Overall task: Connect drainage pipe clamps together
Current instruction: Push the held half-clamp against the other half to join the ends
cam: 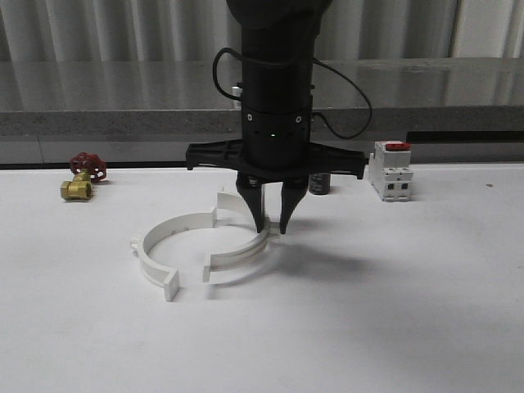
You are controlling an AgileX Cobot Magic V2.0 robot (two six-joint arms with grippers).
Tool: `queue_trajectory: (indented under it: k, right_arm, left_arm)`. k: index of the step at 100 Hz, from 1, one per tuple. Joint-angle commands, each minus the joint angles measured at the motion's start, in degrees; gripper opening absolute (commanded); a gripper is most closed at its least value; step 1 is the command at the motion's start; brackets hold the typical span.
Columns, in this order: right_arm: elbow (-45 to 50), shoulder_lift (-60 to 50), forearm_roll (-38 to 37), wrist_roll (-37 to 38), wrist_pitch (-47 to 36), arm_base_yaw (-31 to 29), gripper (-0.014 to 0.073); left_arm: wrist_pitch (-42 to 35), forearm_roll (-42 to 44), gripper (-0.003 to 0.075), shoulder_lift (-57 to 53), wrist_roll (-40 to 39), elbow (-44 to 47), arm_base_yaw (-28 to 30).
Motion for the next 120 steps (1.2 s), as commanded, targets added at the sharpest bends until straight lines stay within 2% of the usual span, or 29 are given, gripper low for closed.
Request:
queue_trajectory:
  k: [1, 120]
  right_arm:
    - [-1.7, -3.4, -1.4, 1.2, -0.4, -0.1, 0.0048]
    - [-1.5, -2.4, -0.9, 7.9, -1.2, 0.8, 0.0048]
  left_arm:
    - [-4.8, -0.6, -0.002, 0.2, -0.1, -1.5, 0.2]
    - [-4.8, -0.6, -0.002, 0.2, -0.1, -1.5, 0.2]
